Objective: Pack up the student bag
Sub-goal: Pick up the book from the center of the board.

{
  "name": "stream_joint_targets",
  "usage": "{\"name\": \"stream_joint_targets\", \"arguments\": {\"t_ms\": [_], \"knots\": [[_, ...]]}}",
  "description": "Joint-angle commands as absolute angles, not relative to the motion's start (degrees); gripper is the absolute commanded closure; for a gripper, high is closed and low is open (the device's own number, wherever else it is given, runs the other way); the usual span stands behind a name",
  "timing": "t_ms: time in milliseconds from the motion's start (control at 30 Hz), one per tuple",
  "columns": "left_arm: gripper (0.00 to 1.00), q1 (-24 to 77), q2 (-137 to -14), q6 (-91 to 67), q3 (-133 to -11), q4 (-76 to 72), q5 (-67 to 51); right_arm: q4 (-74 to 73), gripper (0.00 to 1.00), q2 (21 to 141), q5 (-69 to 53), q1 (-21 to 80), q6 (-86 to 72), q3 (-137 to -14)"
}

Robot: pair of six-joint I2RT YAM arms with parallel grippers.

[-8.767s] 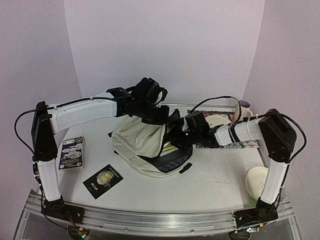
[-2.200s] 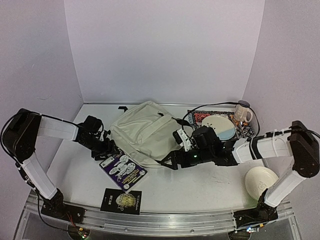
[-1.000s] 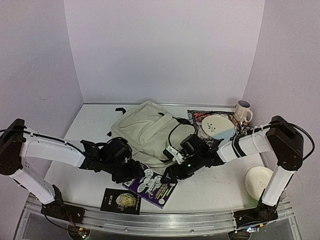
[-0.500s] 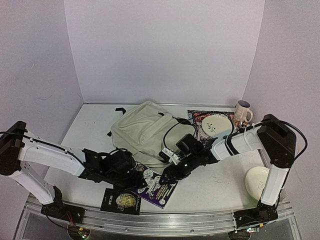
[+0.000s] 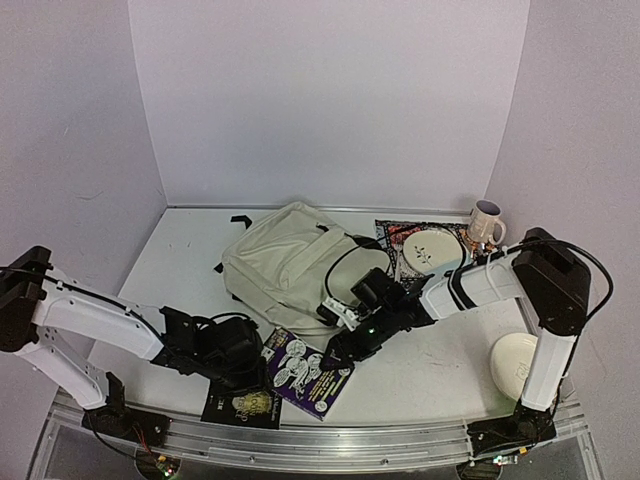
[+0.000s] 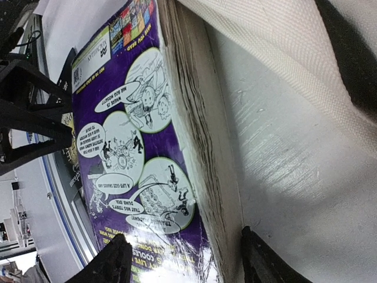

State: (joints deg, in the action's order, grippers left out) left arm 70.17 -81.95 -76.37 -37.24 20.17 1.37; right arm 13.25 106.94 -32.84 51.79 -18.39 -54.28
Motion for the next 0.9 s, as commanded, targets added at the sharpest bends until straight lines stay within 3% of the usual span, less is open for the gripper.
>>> {"name": "stream_joint_targets", "arguments": {"t_ms": [0, 400, 867], "knots": [[0.37, 70.1, -88.5, -73.6, -43.1, 14.9, 3.6, 10.5, 0.38, 107.5, -35.5, 52.0, -17.4, -56.2], [0.43, 68.4, -95.7, -70.1, -48.9, 1.7, 4.1, 14.1, 0.46, 104.2, -39.0, 52.0, -19.7, -53.3], [0.46, 66.4, -94.0, -67.8, -49.5, -7.5, 2.1, 18.2, 0.69, 94.1, -37.8, 51.9, -25.2, -50.5]]}}
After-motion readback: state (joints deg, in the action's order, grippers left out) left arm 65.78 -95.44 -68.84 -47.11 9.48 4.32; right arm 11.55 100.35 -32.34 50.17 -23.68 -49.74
